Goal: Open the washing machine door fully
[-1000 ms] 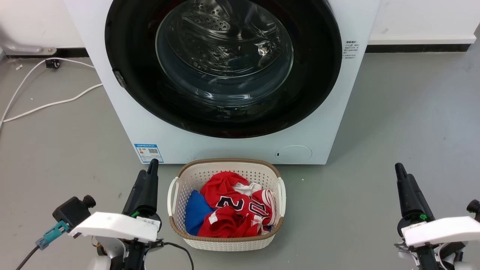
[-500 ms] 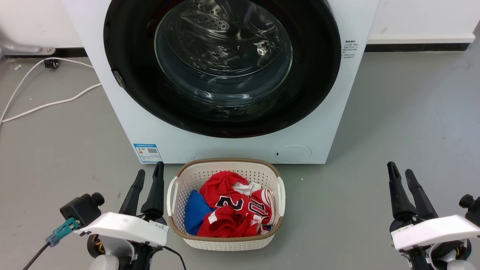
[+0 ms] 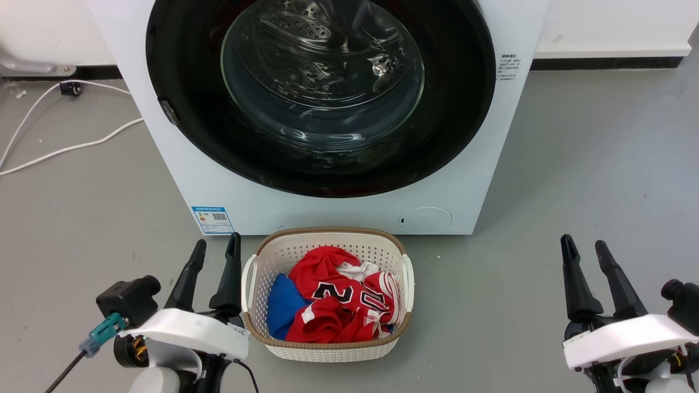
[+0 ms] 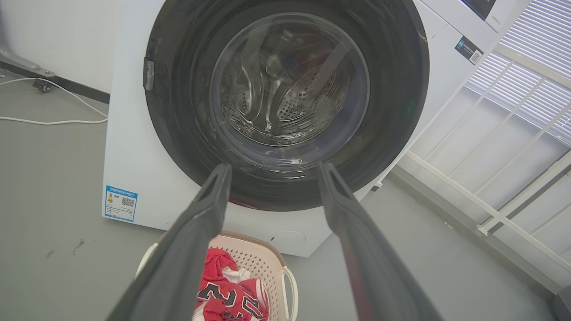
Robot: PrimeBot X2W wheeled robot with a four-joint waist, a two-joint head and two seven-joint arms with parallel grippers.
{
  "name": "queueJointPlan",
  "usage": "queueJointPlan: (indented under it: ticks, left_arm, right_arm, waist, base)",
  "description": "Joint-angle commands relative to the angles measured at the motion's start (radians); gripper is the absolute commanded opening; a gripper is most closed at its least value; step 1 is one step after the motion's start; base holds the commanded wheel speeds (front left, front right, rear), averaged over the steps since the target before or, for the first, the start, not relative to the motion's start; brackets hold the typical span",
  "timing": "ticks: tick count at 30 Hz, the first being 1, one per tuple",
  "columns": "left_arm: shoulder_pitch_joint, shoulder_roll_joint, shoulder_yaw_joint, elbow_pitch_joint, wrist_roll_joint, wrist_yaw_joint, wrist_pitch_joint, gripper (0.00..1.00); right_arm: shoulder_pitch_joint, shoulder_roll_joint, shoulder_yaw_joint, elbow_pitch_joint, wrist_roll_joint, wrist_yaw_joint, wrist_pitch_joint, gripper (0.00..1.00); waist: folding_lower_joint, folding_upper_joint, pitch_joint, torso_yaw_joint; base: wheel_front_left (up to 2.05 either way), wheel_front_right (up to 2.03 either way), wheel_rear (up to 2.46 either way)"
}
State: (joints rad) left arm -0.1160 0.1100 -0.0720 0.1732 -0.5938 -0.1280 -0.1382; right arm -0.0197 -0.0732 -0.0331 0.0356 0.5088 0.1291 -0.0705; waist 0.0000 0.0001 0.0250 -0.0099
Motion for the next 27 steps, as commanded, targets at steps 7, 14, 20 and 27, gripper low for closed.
queueJointPlan:
  ticks: [7, 14, 20, 27]
  left_arm:
    - [-0.025, 0.004, -0.001, 0.0, 0.097, -0.003, -0.028, 1.0]
    - [-0.022, 0.004, 0.0, 0.007, 0.162, -0.003, -0.045, 1.0]
    - [-0.022, 0.006, -0.003, 0.015, 0.215, -0.003, -0.058, 1.0]
    - [-0.018, 0.012, -0.007, 0.021, 0.275, -0.003, -0.073, 1.0]
  right_arm:
    - [0.003, 0.005, 0.002, -0.029, -0.103, 0.002, -0.02, 1.0]
    - [0.008, 0.007, 0.004, -0.04, -0.174, 0.002, -0.03, 1.0]
    - [0.01, 0.01, 0.001, -0.05, -0.232, 0.002, -0.037, 1.0]
    - [0.018, 0.012, -0.002, -0.056, -0.297, 0.002, -0.045, 1.0]
  waist:
    - [0.0, -0.0001, 0.006, -0.003]
    - [0.0, -0.0001, 0.009, -0.007]
    - [0.0, -0.0001, 0.011, -0.01]
    - [0.0, -0.0001, 0.009, -0.012]
  base:
    - [0.0, 0.0, 0.0]
    - [0.0, 0.0, 0.0]
    - [0.0, 0.0, 0.0]
    - [0.0, 0.0, 0.0]
